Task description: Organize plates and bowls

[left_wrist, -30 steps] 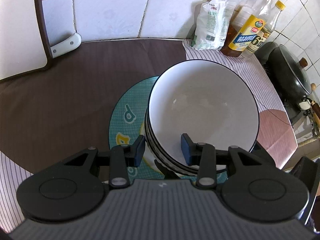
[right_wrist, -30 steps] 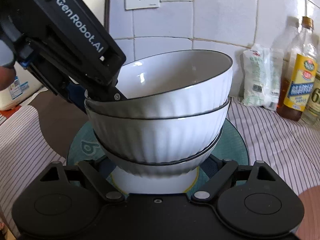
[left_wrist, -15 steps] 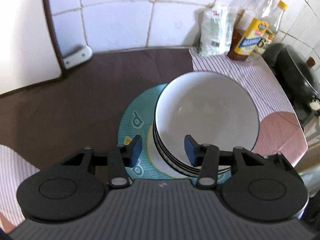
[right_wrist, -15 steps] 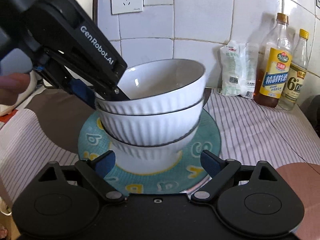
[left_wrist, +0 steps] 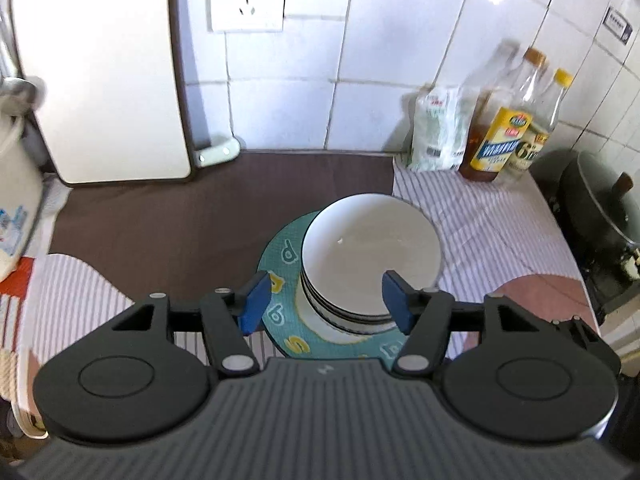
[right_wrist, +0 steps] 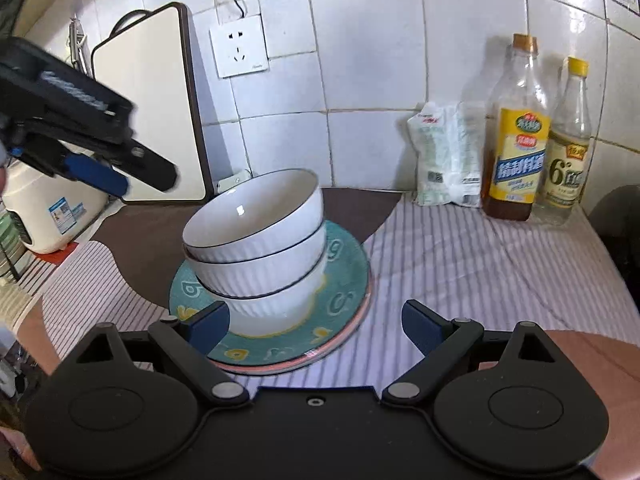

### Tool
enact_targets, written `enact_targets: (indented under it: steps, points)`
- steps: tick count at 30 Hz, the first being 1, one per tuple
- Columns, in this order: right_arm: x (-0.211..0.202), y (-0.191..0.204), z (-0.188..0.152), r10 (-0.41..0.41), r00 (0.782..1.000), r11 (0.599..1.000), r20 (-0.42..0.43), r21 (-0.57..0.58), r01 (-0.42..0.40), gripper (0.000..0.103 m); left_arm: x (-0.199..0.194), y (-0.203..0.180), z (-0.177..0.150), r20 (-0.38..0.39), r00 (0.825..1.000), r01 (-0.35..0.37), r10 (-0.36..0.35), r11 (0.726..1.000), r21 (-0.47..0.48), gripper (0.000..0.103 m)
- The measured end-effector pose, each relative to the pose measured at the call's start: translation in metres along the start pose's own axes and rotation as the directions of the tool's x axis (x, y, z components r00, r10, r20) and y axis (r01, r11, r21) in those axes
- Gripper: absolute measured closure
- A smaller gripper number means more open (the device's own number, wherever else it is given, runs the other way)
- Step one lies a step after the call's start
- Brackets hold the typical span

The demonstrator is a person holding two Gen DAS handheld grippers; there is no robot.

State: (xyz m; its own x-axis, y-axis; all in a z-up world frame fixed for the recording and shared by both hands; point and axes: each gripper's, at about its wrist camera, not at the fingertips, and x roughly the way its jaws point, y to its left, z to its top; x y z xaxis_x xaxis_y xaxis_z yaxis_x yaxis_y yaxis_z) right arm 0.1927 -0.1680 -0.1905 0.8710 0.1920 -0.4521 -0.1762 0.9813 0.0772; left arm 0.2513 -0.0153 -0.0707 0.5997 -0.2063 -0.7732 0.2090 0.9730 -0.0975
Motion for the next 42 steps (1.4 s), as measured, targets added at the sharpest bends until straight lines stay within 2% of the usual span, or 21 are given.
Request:
enact_targets:
  steps: [8, 16, 19, 25, 30, 32, 38, 42]
  points:
    - [-0.039, -0.021, 0.020, -0.044, 0.999, 0.999, 0.004, -0.011, 0.044, 0.008, -0.052, -0.020, -0.014, 0.044, 0.998, -0.042, 0.041, 0.999, 0.006, 0.035]
    - [-0.090, -0.018, 0.042, -0.105, 0.994, 0.994, 0.026, 0.014, 0.105, 0.008, -0.089, -0.031, -0.035, 0.059, 0.997, -0.052, 0.049, 0.998, 0.036, 0.027]
    - [-0.107, -0.016, 0.046, -0.129, 0.992, 0.991, 0.003, 0.023, 0.128, 0.008, -0.100, -0.034, -0.044, 0.062, 0.997, -0.055, 0.051, 0.997, 0.051, 0.024]
    - [-0.135, -0.018, 0.049, -0.142, 0.988, 0.988, -0.057, 0.059, 0.145, 0.008, -0.117, -0.034, -0.058, 0.074, 0.996, -0.058, 0.054, 0.997, 0.049, 0.011]
    - [-0.152, -0.010, 0.051, -0.232, 0.967, 0.971, -0.103, 0.026, 0.236, 0.003, -0.128, -0.034, -0.070, 0.076, 0.993, -0.092, 0.087, 0.994, 0.057, 0.002]
    - [-0.161, -0.006, 0.052, -0.254, 0.961, 0.966, -0.105, 0.013, 0.257, 0.003, -0.132, -0.034, -0.075, 0.068, 0.993, -0.100, 0.096, 0.993, 0.055, 0.002]
    - [-0.187, -0.003, 0.050, -0.217, 0.973, 0.973, -0.078, 0.063, 0.223, 0.003, -0.141, -0.031, -0.088, 0.036, 0.991, -0.129, 0.128, 0.991, 0.032, 0.002]
    - [-0.199, 0.000, 0.045, -0.232, 0.972, 0.970, -0.041, 0.070, 0.235, 0.003, -0.146, -0.027, -0.095, 0.044, 0.989, -0.144, 0.143, 0.989, 0.015, 0.002]
